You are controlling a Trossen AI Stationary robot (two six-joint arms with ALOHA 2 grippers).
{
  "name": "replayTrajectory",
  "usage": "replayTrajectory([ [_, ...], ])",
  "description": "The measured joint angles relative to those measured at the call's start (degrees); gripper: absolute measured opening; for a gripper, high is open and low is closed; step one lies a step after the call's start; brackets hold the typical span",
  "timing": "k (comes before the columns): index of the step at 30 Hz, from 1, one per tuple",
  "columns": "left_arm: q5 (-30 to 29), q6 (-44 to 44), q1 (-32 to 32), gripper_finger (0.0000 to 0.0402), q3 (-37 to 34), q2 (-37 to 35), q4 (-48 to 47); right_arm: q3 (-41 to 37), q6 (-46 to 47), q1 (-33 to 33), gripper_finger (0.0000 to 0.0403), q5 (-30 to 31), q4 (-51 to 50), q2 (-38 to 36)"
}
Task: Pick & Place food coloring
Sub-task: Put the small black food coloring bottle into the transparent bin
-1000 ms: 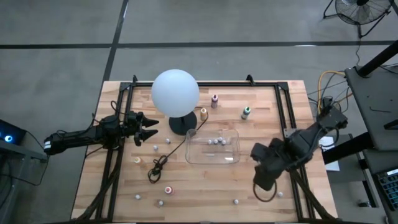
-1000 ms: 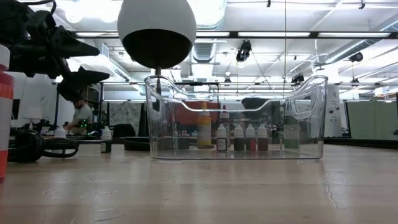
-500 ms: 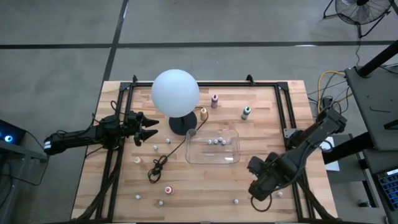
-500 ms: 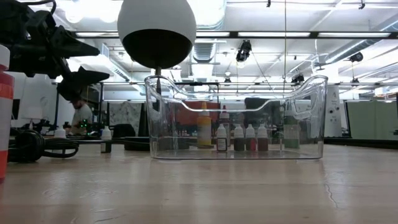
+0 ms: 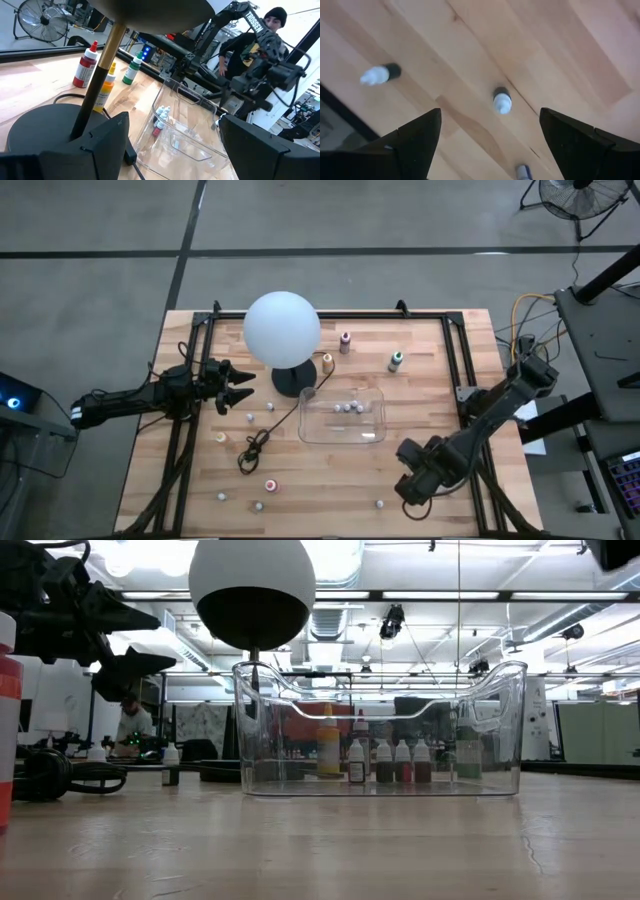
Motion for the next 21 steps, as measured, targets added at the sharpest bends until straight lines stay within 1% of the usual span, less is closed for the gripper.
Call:
replayTrajectory([
  [4,0.00,-0.01,0.00,0.0279,0.00,0.00,0.00,-4.04,1.52,0.20,0.0327,0.04,5.14,0.00],
  [10,0.01,0.00,-0.01,0.0279,0.00,-0.01,0.00,-7.97,2.30,1.01,0.0327,-1.09,9.34,1.65],
  [14,0.00,0.00,-0.01,0.0279,0.00,0.01,0.04,-8.73,0.96,2.05,0.0327,-2.32,11.68,4.66],
  [21,0.02,-0.01,0.00,0.0279,0.00,0.01,0.09,-9.47,-0.38,1.91,0.0327,-1.02,11.89,5.57],
])
